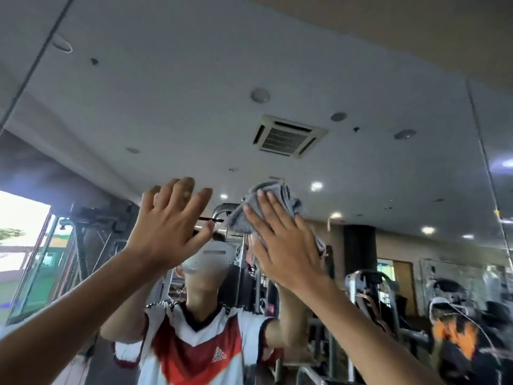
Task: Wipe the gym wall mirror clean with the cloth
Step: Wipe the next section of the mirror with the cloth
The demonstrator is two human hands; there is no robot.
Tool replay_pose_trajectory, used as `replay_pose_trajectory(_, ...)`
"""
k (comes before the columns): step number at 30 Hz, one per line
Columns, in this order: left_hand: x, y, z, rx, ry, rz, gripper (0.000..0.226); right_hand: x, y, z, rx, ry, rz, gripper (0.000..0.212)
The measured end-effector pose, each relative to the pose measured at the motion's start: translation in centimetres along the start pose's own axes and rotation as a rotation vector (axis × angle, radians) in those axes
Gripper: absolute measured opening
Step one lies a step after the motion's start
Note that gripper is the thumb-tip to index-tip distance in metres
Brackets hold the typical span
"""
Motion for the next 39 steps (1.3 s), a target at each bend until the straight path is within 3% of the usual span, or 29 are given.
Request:
replay_pose_trajectory(3, 0.2, -0.2, 1.1, 0.006, -0.005, 0.02, 0.066, 0.0, 4.3, 0.3, -0.202, 0.013, 0.082, 0.058)
replay_pose_trajectory(5, 0.1, -0.2, 1.8, 0.023, -0.014, 0.031, 0.066, -0.3, 6.5, -2.0, -0.194, 0.018, 0.098, 0.056)
replay_pose_trajectory(8, -0.3, -0.6, 3.4, 0.086, -0.042, 0.021, 0.067, -1.1, 5.1, -6.1, 0.032, -0.053, 0.032, 0.052)
replay_pose_trajectory(13, -0.5, -2.7, 5.8, 0.085, -0.043, -0.018, 0.068, -1.8, -7.0, -7.4, 0.346, -0.089, -0.077, 0.062)
replay_pose_trajectory(17, -0.3, -3.3, 7.2, 0.075, -0.018, -0.019, 0.07, -0.8, -10.7, -2.8, 0.107, -0.031, -0.03, 0.055)
replay_pose_trajectory(20, -0.3, -3.4, 8.0, 0.097, -0.02, -0.035, 0.07, 0.0, -7.5, -1.1, -0.17, 0.037, 0.035, 0.054)
replay_pose_trajectory(23, -0.5, -3.7, 8.9, 0.149, -0.04, -0.04, 0.068, -0.7, -3.6, -2.9, -0.259, 0.042, 0.082, 0.056)
replay_pose_trajectory(25, -0.7, -4.2, 10.2, 0.17, -0.051, -0.044, 0.066, -1.3, -2.9, -5.4, -0.155, 0.0, 0.08, 0.056)
replay_pose_trajectory(27, -0.6, -4.3, 11.8, 0.16, -0.064, -0.045, 0.067, -1.5, -4.5, -7.3, 0.07, -0.017, 0.034, 0.053)
replay_pose_trajectory(29, -0.2, -4.1, 12.7, 0.122, -0.058, -0.054, 0.069, -1.5, -8.2, -7.1, 0.323, -0.036, -0.059, 0.058)
replay_pose_trajectory(31, 0.3, -3.9, 13.0, 0.094, -0.042, -0.066, 0.069, -1.1, -12.6, -4.8, 0.465, -0.067, -0.107, 0.069)
replay_pose_trajectory(33, 0.7, -3.8, 12.9, 0.089, -0.051, -0.075, 0.071, -0.7, -16.2, -1.2, 0.417, -0.075, -0.059, 0.072)
replay_pose_trajectory(35, 0.9, -3.7, 13.1, 0.074, -0.057, -0.086, 0.075, 0.2, -17.7, 2.4, 0.243, -0.082, 0.031, 0.064)
replay_pose_trajectory(39, 1.3, -3.5, 13.5, 0.012, -0.074, -0.088, 0.08, 0.8, -14.1, 6.1, 0.048, -0.114, 0.133, 0.058)
Point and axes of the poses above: each hand's wrist, its own y-axis away from the middle knuckle, its own x-axis out of the palm, z = x × y, the point moved 3 cm from there along -y, towards the middle knuckle, and after that the axes turned 10 degrees about -y, right-handed, at the moved point
